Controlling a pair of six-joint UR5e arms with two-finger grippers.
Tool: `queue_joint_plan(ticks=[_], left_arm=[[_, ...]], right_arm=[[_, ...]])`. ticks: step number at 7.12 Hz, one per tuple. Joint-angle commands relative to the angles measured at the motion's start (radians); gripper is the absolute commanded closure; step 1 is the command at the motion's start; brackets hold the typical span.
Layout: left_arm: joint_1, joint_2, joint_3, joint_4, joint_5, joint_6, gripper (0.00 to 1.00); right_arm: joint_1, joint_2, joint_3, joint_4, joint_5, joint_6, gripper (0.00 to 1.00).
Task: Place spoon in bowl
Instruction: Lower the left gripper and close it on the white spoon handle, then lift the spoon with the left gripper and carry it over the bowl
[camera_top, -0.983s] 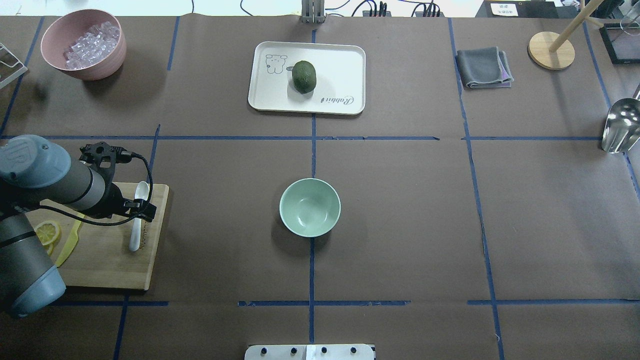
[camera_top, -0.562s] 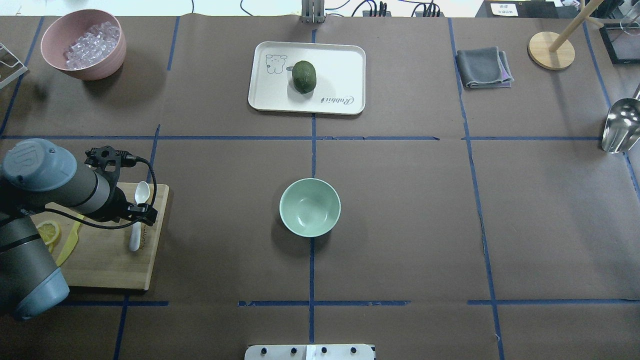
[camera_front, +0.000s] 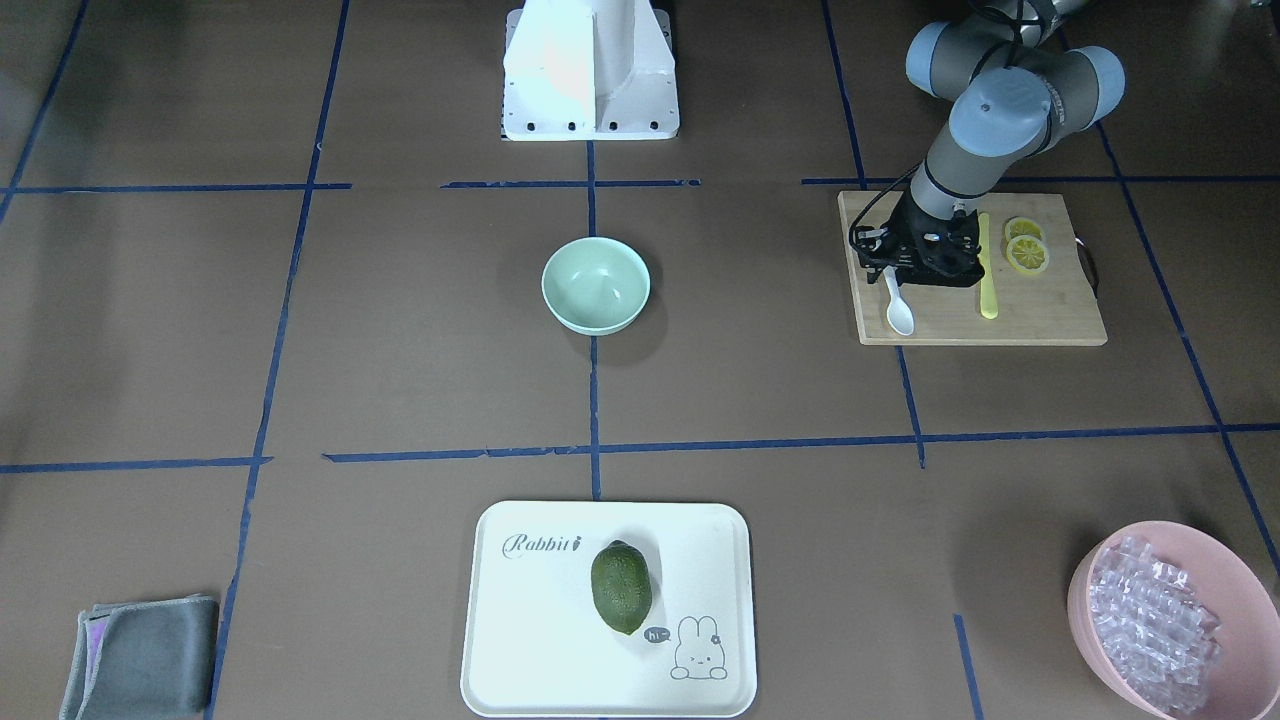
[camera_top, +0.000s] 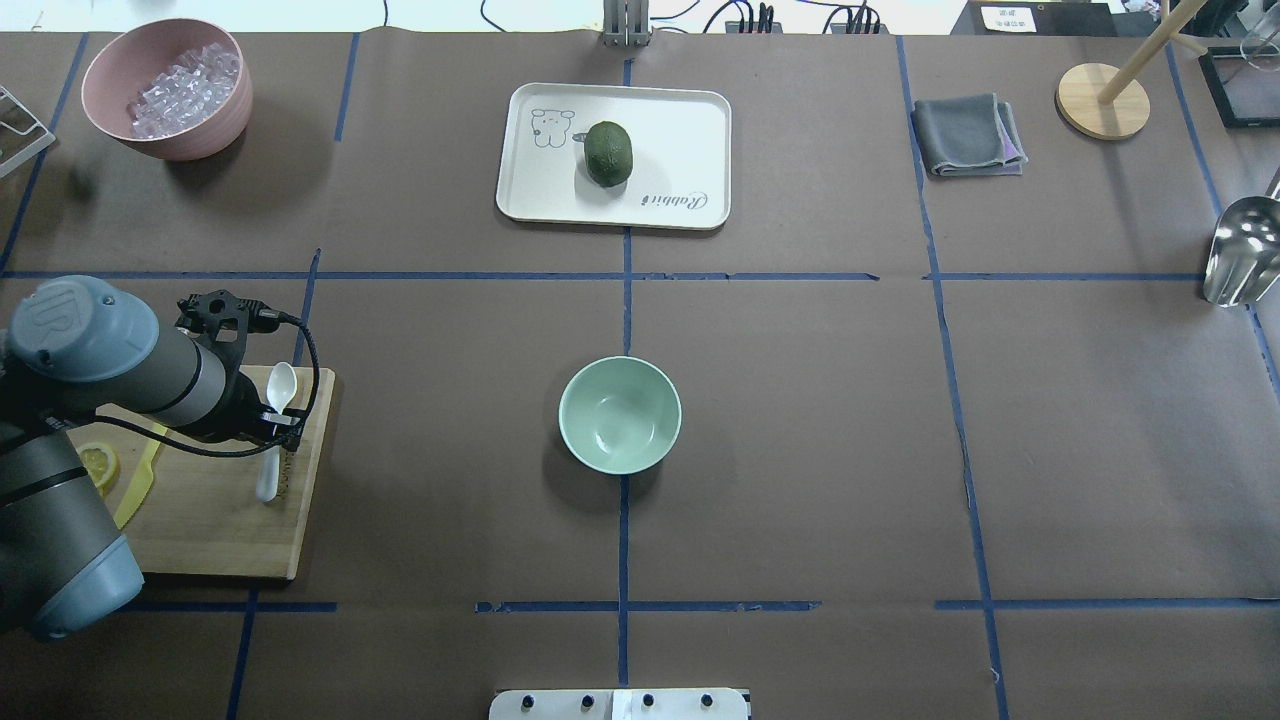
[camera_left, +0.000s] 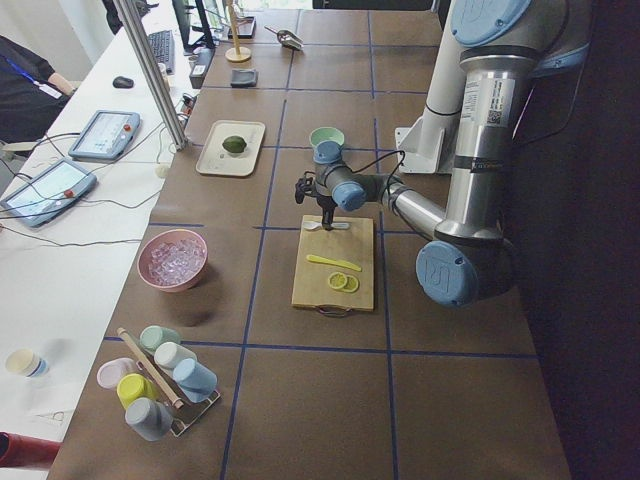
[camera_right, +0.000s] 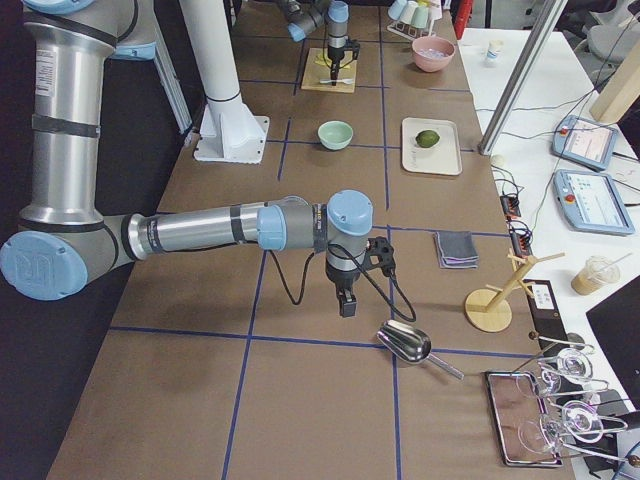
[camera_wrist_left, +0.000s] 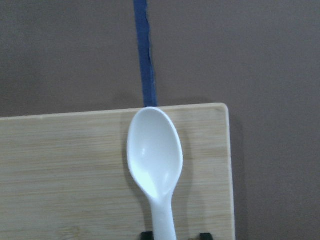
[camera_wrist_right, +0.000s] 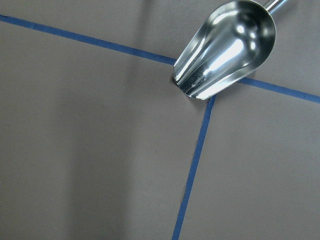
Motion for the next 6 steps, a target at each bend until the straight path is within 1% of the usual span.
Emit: queue_joint_plan(ticks=[1, 3, 4, 5, 6], left_arm=[[0.000, 0.001, -0.004, 0.007, 0.000, -0.001, 1.00], [0.000, -0.006, -0.021, 0.010, -0.005, -0.005, 1.00], [0.000, -0.035, -0.031, 0.022, -0.005, -0.008, 1.00], [0.000, -0.086, -0.036, 0.030, 0.000, -0.002, 1.00], [0.017, -0.162, -0.019, 0.031, 0.001, 0.003, 1.00]], right_arm=[[0.000, 0.000, 0.001, 0.001, 0.000, 0.000, 0.00], [0.000, 0.000, 0.002, 0.001, 0.000, 0.000, 0.00], [0.000, 0.000, 0.004, 0.000, 0.000, 0.000, 0.00], [0.000, 0.000, 0.002, 0.001, 0.000, 0.000, 0.00], [0.000, 0.000, 0.002, 0.001, 0.000, 0.000, 0.00]])
